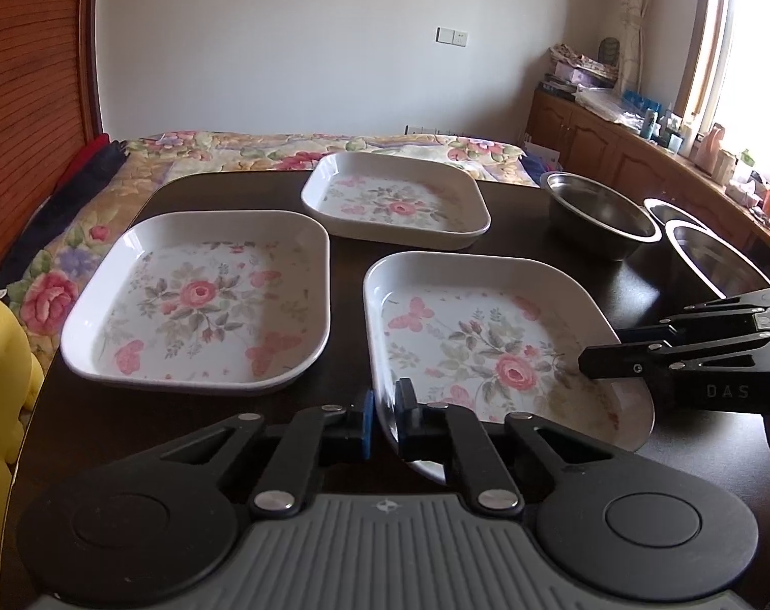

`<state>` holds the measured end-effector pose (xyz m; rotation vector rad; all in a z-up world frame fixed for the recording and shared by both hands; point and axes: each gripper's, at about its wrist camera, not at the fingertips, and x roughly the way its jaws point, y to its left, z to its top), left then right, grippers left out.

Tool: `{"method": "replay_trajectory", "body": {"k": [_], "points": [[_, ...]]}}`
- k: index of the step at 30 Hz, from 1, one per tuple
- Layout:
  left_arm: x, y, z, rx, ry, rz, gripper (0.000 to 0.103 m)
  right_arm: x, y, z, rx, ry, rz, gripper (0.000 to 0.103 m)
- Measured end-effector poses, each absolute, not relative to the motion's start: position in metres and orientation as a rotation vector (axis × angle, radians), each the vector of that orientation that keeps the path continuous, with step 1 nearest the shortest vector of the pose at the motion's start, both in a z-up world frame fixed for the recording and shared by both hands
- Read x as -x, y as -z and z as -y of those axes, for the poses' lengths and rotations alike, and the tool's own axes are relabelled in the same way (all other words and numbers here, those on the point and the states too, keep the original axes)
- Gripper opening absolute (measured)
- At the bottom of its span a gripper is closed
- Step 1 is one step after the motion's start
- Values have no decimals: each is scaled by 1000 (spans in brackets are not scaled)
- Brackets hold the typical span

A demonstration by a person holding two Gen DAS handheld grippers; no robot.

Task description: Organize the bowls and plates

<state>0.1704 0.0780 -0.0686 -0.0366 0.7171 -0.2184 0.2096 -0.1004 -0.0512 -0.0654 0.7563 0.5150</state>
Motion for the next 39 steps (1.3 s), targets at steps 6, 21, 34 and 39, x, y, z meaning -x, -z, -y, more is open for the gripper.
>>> {"method": "replay_trajectory", "body": {"k": [6,21,34,39], "points": [[-156,58,-79,45,223,-691,35,-199,41,106,24,-527,-731,17],[-100,52,-75,11,256,-677,35,-144,39,109,24,-547,-732,17],[-79,61,-71,1,264,-699,35,-127,41,108,48,-548,-736,18],[-81,65,-69,-8,259,-710,36,-130,47,108,41,-546,-758,18]]}}
